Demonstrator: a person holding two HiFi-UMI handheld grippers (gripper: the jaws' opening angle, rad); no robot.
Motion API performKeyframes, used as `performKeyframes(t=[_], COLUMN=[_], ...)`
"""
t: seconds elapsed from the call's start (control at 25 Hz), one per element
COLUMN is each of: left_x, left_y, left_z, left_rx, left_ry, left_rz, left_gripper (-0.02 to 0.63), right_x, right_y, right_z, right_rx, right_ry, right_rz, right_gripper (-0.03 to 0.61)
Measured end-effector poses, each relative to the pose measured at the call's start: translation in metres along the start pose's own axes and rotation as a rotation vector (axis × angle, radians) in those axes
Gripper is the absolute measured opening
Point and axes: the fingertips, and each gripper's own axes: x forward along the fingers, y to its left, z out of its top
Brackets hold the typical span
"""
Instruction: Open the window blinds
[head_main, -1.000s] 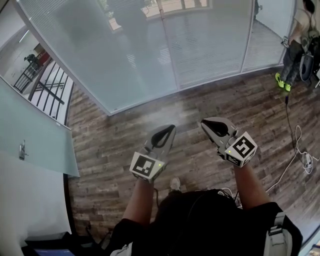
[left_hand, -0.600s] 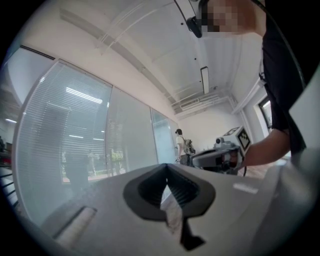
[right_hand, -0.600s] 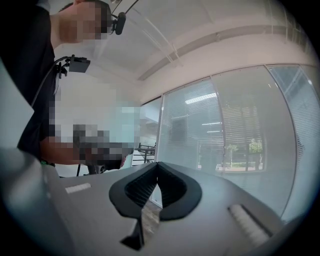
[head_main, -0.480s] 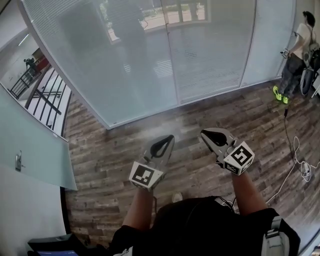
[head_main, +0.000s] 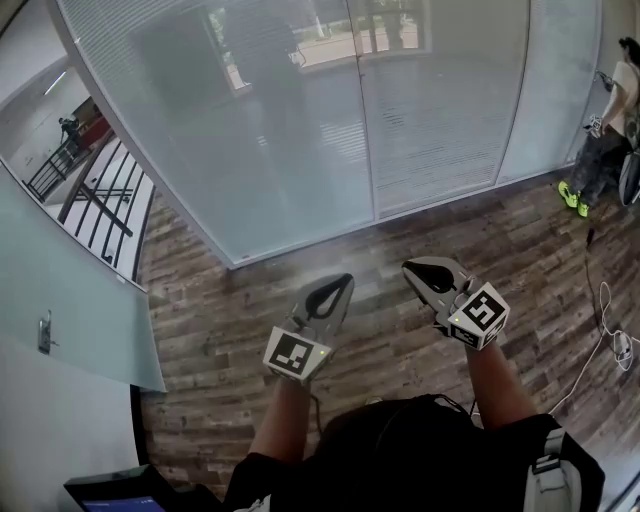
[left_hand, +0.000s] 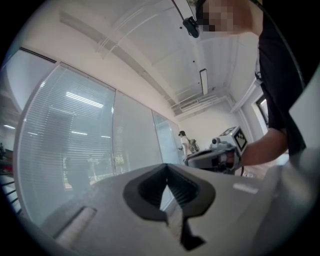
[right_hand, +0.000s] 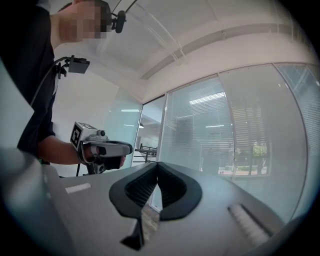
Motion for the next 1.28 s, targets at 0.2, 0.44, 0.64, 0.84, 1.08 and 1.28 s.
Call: performKeyframes(t=[0.2,0.44,0.64,0.84,1.08,1.28], left_x=[-0.007,-0.01,-0.01,-0.003,0.008,0.021], left_y=[0.016,0.023,0.031,0.035,0.036,0.042], left_z=[-0.01,-0.016,-0.021,-0.026,-0.034,-0.044], left_rx=[-0.021,-0.031,-0.032,-0.045,-0.054,-0.034], left_ry=[0.002,0.006,0.001,0.012,0.013,-0.004], left_rz=[-0.005,-0.032,-0.043,-0.06,-0.084,-0.084], left_gripper=[0.005,0.005,0.005,0.005,0.005,0.005], right_x=[0.017,0.034,0.035,0.035,0.034,0.032], right_y=[0.005,0.006,0.004,-0.001,-0.013,-0.035], right_z=[-0.006,-0.002,-0.004,-0.009,-0.009,-0.021], right_rx=[-0.008,0.0,0.011,0.012,0.01,0.017], right_ry=[0.007,-0.008,-0.003,0.001,0.002,-0.003], right_rz=[0.0,-0.016,-0.042,-0.057,-0.083,-0.09], right_gripper=[0.006,0.006,0.006,0.006,0.006,0.006])
